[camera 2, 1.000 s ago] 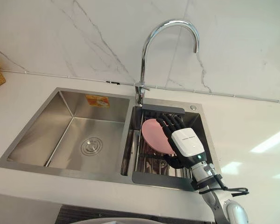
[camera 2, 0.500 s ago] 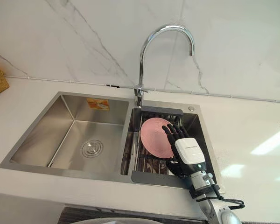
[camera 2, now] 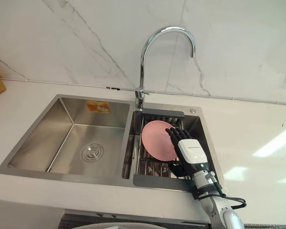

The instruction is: Walk over to the sink, pick up the cup, carry it to the dishwasher, place the cup inside the dishwasher, then close the dishwasher door

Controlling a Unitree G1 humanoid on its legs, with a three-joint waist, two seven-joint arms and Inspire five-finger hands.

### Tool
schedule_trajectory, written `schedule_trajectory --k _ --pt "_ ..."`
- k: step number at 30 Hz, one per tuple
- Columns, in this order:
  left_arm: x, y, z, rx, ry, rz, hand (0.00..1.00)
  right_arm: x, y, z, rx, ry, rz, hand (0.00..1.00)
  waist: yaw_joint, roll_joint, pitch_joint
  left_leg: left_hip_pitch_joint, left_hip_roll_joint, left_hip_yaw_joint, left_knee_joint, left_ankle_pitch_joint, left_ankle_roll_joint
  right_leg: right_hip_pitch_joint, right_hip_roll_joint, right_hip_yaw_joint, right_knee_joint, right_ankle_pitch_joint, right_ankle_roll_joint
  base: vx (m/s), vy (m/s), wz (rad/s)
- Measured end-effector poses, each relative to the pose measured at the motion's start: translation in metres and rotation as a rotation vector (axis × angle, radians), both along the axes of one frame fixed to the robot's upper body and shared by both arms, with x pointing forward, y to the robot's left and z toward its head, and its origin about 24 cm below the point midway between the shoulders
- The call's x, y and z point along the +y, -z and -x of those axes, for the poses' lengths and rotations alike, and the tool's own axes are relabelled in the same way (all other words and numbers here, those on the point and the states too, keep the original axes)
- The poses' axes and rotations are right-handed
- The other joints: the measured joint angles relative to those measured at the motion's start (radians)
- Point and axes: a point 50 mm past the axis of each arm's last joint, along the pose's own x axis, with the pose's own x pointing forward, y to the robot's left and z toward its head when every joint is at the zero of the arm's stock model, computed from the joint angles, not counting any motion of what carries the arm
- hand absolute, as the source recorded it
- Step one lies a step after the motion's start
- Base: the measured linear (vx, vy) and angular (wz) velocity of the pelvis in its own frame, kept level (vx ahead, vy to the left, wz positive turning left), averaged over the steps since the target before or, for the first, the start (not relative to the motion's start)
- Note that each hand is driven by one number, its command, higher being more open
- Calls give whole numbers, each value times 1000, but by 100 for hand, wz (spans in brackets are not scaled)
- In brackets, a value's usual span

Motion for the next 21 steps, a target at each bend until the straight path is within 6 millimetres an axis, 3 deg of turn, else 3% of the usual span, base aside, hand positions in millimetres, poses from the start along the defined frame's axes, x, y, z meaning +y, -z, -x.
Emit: schedule_trajectory --k 9,15,21 --pt "2 0 -3 7 8 -6 100 2 -3 -5 -43 -24 -2 0 0 -5 1 -1 2 0 -4 5 -1 -6 3 3 -1 1 -1 -54 -24 -1" --pt "2 1 -9 -7 10 -12 100 26 -12 -15 -157 -91 -62 0 11 -5 22 -3 5 -4 -14 16 -2 -8 6 -3 -1 4 -6 -77 -29 3" --pt "0 1 -10 -11 5 -20 100 32 -16 -16 -191 -70 -120 0 10 0 27 -5 5 -5 -18 20 -3 -13 6 -2 0 6 -6 -54 -15 0"
